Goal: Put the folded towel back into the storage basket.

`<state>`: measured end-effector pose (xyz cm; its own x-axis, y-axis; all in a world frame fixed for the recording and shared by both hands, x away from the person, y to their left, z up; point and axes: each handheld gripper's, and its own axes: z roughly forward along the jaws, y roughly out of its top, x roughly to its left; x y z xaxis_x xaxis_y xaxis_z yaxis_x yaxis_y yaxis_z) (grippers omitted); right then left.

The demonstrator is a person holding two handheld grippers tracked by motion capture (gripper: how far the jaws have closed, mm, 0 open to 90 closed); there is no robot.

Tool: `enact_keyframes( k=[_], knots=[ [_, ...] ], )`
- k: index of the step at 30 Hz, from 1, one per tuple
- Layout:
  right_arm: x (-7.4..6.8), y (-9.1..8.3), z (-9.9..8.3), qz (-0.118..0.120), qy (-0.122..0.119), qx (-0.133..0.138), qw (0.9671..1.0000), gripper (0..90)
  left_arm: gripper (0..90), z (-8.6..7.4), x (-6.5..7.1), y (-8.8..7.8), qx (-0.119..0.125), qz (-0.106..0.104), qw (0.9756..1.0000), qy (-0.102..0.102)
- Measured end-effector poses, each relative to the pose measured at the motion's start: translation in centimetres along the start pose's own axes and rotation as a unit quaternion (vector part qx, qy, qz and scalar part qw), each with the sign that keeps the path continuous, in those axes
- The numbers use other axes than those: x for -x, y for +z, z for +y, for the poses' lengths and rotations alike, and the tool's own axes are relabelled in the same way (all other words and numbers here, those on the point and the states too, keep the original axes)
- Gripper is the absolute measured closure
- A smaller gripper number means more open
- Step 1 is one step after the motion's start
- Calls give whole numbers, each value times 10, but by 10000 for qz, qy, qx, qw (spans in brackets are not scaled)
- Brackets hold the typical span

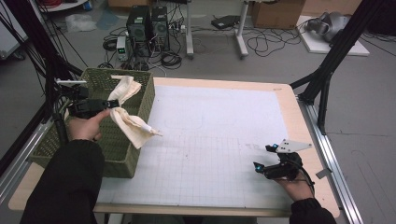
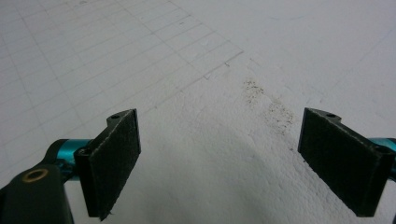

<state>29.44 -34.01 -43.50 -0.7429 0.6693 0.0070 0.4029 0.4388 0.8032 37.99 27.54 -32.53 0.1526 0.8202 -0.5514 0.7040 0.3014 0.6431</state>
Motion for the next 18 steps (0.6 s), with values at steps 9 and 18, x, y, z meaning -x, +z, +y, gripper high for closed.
enact_keyframes(
  k=[9,18],
  knots=[
    [0,0,0,4,2,-26,10000,124,787,-2,-7,-2,-59,59,10000,-15],
    [0,1,0,9,-3,-52,10000,124,787,-2,-9,-3,-91,82,9999,-4]
  ],
)
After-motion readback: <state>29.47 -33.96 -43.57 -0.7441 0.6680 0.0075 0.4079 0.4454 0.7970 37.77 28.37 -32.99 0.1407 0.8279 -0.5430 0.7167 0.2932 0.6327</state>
